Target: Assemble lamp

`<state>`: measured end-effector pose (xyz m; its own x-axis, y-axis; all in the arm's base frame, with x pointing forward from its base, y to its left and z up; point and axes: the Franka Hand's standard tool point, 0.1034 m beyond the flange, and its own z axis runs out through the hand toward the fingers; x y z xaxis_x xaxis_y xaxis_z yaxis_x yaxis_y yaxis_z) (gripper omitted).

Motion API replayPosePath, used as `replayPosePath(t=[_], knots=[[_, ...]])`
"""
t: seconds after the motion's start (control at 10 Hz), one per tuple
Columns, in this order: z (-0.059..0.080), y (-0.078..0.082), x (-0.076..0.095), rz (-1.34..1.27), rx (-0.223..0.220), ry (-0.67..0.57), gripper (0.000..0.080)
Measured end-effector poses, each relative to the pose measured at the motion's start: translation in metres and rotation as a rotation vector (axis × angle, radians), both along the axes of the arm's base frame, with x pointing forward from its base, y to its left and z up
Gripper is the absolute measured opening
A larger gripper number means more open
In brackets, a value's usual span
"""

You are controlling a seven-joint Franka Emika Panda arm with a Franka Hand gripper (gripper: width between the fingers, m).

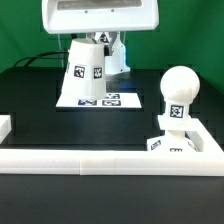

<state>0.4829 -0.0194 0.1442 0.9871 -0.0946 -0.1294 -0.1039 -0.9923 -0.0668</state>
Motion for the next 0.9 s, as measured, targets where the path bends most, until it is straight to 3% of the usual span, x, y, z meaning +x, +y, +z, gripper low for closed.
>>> replayPosePath(t=[0.3, 0.9], knots=[[0.001, 0.002, 0.000, -0.007, 0.000, 0.004, 0.0045], [0.054, 0.054, 0.055, -0.003, 0.017, -0.036, 0.0045]])
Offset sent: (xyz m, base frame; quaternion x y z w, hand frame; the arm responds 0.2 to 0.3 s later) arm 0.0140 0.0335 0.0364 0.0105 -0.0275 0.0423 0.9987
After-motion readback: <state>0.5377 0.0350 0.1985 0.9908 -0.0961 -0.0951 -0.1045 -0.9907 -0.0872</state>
